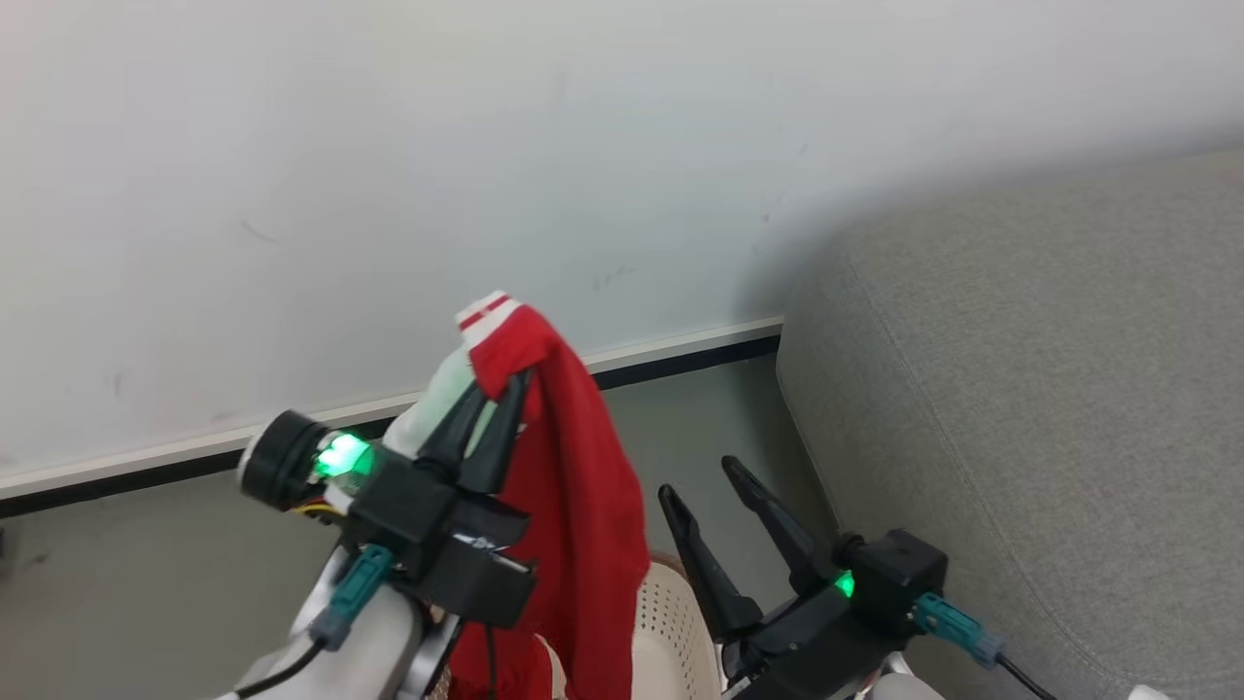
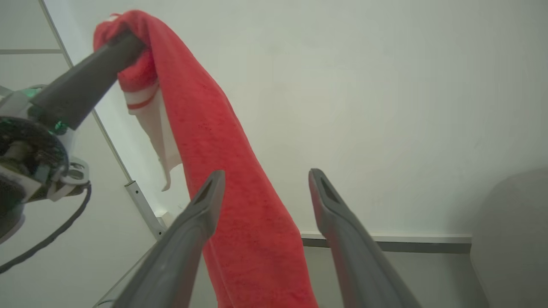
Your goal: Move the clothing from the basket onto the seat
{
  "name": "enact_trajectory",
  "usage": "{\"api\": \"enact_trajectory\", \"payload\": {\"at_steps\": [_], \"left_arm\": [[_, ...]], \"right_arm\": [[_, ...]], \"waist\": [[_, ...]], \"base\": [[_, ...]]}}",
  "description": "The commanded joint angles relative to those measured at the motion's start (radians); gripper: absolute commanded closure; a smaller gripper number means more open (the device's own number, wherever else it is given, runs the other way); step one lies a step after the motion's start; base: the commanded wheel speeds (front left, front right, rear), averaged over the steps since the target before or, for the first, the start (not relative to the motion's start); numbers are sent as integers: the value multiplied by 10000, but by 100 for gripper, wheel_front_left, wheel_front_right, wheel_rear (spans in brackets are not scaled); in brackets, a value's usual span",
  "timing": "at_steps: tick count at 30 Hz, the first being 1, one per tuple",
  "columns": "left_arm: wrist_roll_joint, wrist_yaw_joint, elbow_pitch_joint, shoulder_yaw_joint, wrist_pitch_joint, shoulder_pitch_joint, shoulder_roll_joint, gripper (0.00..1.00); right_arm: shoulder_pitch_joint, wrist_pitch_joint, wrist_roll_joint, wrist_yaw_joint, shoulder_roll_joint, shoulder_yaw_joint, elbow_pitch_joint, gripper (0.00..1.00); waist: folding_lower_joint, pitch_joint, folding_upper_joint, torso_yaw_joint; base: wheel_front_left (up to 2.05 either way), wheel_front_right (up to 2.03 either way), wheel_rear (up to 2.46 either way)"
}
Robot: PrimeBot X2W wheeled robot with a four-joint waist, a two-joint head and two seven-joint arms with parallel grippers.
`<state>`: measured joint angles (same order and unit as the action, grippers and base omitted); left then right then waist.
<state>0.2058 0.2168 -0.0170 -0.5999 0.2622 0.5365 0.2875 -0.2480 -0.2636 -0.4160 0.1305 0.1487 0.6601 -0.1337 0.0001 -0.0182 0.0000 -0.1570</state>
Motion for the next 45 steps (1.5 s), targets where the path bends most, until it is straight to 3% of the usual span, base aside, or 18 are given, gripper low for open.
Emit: {"api": "enact_trajectory", "payload": {"at_steps": [1, 7, 13, 22, 23, 24, 25, 35, 36, 38, 45], "left_arm": [[-92, -50, -2, -108, 49, 225, -144, 100], [-315, -361, 83, -704, 49, 924, -829, 100], [-501, -544, 15, -1250, 3, 1275, -1290, 100], [-555, -545, -26, -1630, -163, 1358, -1484, 100], [-557, -543, 3, -1645, -170, 1350, -1464, 100], [-544, -539, 33, -1646, -171, 1334, -1439, 100], [-533, -536, 72, -1648, -179, 1317, -1408, 100], [-269, -463, 789, -1463, -228, 1013, -1094, 100], [-247, -440, 875, -1436, -213, 1003, -1078, 76], [-225, -353, 1004, -1354, -192, 1008, -1070, 0], [-109, -360, 1261, -1356, -233, 1052, -1029, 0]], "right_arm": [[-207, -3, -107, 4, -37, 164, -190, 0], [-695, -3, -607, 4, -164, 845, -945, 0], [-926, -3, -490, 6, -220, 858, -1495, 0], [-788, -3, -28, 4, -257, 587, -1608, 0], [-778, -3, 9, 6, -252, 559, -1573, 16], [-759, -3, 51, 4, -248, 544, -1546, 82], [-741, -3, 101, 4, -228, 520, -1527, 100], [-574, -5, 245, 6, -264, 289, -1345, 100], [-568, -5, 251, 6, -270, 266, -1301, 100], [-564, -5, 270, 6, -277, 230, -1245, 100], [-538, -5, 210, 6, -299, 66, -1138, 100]], "waist": [[-1, 47, 0, -109], [-1, 162, 0, -343], [-1, 166, 0, -477], [-1, 78, 0, -543], [-1, 72, 0, -544], [-1, 68, 0, -545], [-1, 66, 0, -548], [-1, 138, 0, -549], [-1, 151, 0, -552], [-1, 185, 0, -551], [-1, 308, 0, -522]], "base": [[0, 0, 0], [0, 0, 0], [0, 0, 0], [0, 0, 0], [0, 0, 0], [0, 0, 0], [0, 0, 0], [0, 0, 0], [0, 0, 0], [0, 0, 0], [0, 0, 0]]}}
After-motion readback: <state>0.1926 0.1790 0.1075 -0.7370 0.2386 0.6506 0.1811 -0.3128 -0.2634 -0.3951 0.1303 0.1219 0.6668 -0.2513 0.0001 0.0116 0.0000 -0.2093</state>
